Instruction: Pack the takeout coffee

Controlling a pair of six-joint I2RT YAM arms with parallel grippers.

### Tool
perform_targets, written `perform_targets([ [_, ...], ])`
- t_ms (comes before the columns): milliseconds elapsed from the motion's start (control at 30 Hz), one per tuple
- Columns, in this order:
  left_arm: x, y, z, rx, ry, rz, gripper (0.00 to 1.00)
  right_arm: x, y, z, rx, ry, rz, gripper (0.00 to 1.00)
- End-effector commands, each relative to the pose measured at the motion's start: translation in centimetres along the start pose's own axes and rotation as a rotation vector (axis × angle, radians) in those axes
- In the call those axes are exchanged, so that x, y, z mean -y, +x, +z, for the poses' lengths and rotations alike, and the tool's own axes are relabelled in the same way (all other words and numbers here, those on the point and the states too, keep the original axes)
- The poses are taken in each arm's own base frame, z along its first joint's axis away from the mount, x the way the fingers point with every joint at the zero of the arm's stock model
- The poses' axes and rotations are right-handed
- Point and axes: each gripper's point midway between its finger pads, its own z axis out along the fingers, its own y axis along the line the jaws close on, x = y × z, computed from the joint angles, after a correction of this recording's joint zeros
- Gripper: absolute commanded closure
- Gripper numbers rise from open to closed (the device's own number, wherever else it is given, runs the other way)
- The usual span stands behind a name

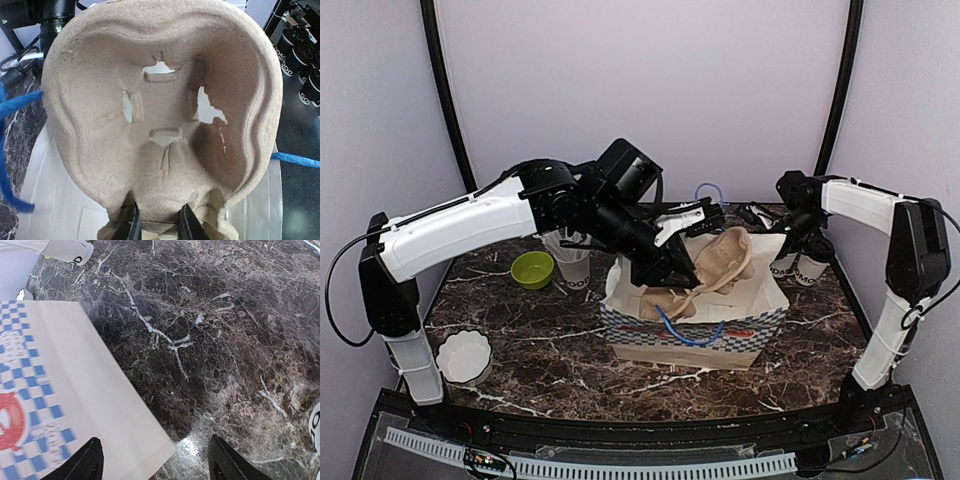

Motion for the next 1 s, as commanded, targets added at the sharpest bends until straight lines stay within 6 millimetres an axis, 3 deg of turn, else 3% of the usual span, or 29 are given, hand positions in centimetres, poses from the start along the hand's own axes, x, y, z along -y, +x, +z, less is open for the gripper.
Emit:
perform_targets([
  [0, 0.6, 0.8, -1.3, -0.077, -0.045, -0.067, 0.8, -0.8, -1.8, 0.9, 0.007, -0.036, -0.031, 0.28],
  [167, 0.0, 3.0, -1.2, -0.166, -0.11, -0.064, 0.8, -0.8, -2.7, 2.2, -0.009, -0.048, -0.056, 0.28],
  [400, -1.9, 4.2, -0.9, -0.26, -0.203, -0.028, 0.8, -1.2, -3.0, 3.6, -0.044, -0.071, -0.073, 0.28],
  [600, -2.8, 6.6, 1.6, -0.371, -0.196, -0.03, 0.79, -1.1, -2.8, 2.6, -0.04, -0.021, -0.101, 0.28],
  [967, -3.3, 8.7, 4.8, -0.442, -0.157, -0.056, 0.79, -2.4, -1.6, 1.1, -0.022, -0.009, -0.137, 0.27],
])
